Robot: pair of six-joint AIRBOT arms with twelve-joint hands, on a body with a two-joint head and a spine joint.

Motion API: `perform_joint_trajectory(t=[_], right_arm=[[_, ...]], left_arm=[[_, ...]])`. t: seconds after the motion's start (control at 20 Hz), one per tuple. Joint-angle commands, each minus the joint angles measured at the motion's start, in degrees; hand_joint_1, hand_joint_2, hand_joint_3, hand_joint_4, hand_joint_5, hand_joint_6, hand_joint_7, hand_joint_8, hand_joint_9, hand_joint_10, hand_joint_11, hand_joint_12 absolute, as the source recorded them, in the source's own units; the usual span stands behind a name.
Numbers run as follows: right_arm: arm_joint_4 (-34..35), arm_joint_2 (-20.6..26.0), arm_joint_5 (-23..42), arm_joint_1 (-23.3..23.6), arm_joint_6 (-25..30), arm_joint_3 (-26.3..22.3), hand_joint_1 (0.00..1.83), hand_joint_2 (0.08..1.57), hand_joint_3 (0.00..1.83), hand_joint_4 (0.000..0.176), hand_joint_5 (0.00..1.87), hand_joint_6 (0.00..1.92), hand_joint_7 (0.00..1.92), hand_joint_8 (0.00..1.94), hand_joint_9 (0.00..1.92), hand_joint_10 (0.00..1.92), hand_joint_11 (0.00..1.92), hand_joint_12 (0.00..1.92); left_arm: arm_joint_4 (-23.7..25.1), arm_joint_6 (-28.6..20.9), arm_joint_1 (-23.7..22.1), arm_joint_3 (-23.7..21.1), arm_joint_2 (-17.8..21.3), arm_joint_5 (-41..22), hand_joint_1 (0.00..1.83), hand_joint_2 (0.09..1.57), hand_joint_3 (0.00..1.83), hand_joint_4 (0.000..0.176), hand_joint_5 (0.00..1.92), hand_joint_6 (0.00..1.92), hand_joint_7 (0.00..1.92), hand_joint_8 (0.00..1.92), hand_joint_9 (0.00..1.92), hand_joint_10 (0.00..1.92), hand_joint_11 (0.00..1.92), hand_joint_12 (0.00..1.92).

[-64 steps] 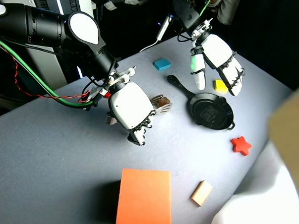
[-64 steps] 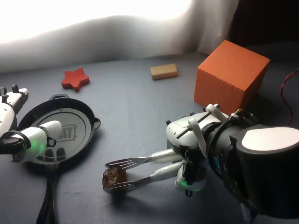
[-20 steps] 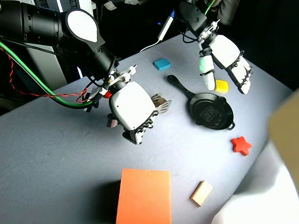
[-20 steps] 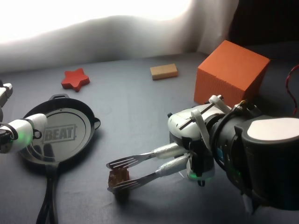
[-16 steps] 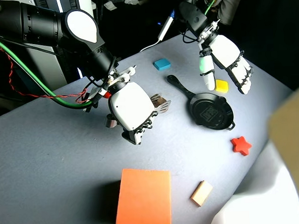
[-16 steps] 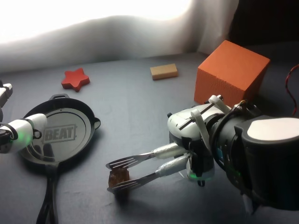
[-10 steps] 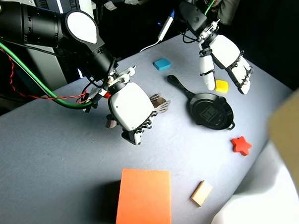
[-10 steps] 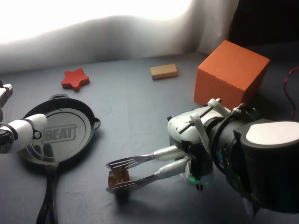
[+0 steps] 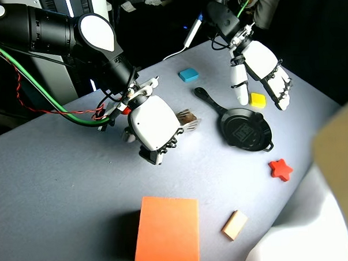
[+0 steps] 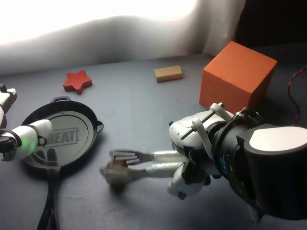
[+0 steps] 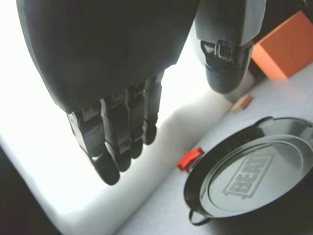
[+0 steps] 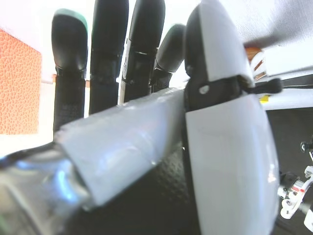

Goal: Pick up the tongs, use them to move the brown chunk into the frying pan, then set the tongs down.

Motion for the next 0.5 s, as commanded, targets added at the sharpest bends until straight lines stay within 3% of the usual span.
perform_joint_trajectory(t=[0.0, 0.1, 0.3, 0.35, 0.4, 0.45], right_arm=[[-3.7, 0.2, 0.1, 0.3, 0.2, 0.0, 0.57, 1.32, 0.01, 0.000, 1.12, 0.88, 1.49, 1.38, 1.46, 1.60, 1.21, 1.87], [-3.7, 0.2, 0.1, 0.5, 0.1, 0.0, 0.52, 1.35, 0.01, 0.000, 1.13, 1.24, 1.50, 1.67, 1.51, 1.83, 1.32, 1.92], [-3.6, 0.4, 0.1, 0.7, -0.1, -0.1, 0.36, 1.43, 0.02, 0.000, 1.20, 1.48, 1.54, 1.68, 1.56, 1.82, 1.36, 1.92], [-3.6, 0.6, 0.1, 0.9, -0.2, -0.1, 0.36, 1.45, 0.00, 0.108, 1.27, 1.46, 1.56, 1.70, 1.58, 1.83, 1.38, 1.92], [-3.6, 0.7, 0.1, 1.0, -0.2, -0.1, 0.35, 1.47, 0.00, 0.162, 1.32, 1.51, 1.58, 1.70, 1.61, 1.83, 1.43, 1.92], [-3.6, 0.9, 0.1, 1.2, -0.4, -0.1, 0.31, 1.49, 0.01, 0.173, 1.33, 1.53, 1.59, 1.72, 1.63, 1.84, 1.46, 1.92]], left_arm=[[3.0, 0.0, -0.5, 0.1, 0.3, -5.5, 0.09, 1.27, 0.00, 0.002, 0.13, 0.00, 0.17, 0.00, 0.18, 0.00, 0.00, 0.73], [3.0, 0.0, -0.5, 0.0, 0.3, -5.6, 0.09, 1.27, 0.00, 0.000, 0.13, 0.00, 0.18, 0.00, 0.18, 0.00, 0.00, 0.74], [3.0, 0.0, -0.5, 0.0, 0.3, -5.7, 0.07, 1.27, 0.00, 0.003, 0.12, 0.00, 0.17, 0.00, 0.19, 0.00, 0.00, 0.74], [3.0, 0.0, -0.5, 0.0, 0.3, -5.7, 0.06, 1.27, 0.00, 0.000, 0.12, 0.00, 0.17, 0.00, 0.19, 0.00, 0.00, 0.75], [3.0, 0.0, -0.5, 0.1, 0.3, -5.7, 0.06, 1.27, 0.00, 0.002, 0.12, 0.00, 0.17, 0.00, 0.19, 0.00, 0.00, 0.73], [3.0, 0.0, -0.5, 0.2, 0.3, -5.7, 0.03, 1.27, 0.00, 0.007, 0.12, 0.00, 0.17, 0.00, 0.19, 0.00, 0.00, 0.73]])
